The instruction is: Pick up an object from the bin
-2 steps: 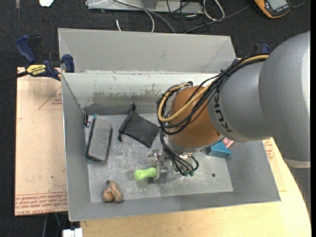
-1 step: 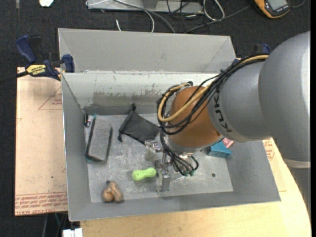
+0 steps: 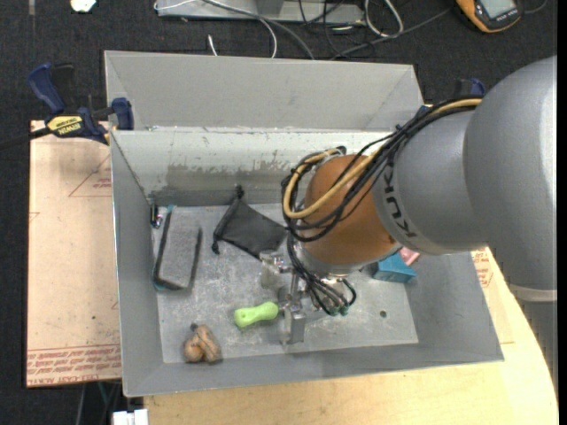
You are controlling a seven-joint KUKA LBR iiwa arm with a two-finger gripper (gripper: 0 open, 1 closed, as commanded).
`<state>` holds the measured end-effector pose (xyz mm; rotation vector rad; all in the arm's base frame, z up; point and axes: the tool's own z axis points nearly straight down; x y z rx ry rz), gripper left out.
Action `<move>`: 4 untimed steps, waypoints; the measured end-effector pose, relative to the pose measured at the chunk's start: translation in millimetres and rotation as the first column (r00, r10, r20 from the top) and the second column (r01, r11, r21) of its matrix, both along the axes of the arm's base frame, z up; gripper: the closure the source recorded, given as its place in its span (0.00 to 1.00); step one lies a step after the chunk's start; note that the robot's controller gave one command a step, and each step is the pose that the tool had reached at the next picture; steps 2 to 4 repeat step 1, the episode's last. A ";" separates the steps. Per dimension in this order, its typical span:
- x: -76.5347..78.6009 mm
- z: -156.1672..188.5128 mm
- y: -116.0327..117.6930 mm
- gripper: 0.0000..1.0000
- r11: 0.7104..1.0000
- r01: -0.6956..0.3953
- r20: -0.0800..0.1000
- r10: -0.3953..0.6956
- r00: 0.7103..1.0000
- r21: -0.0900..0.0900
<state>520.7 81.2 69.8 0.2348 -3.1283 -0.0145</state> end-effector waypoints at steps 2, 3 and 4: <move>-7.9 0.0 2.0 0.00 1.000 0.012 0.001 -0.012 1.000 0.000; -7.9 0.0 2.0 0.00 1.000 0.012 0.001 -0.012 1.000 0.000; -7.9 0.0 2.0 0.00 1.000 0.012 0.001 -0.012 1.000 0.000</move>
Offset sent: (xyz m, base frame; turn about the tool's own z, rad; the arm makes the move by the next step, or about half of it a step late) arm -0.0165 -0.0025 0.0002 -0.2339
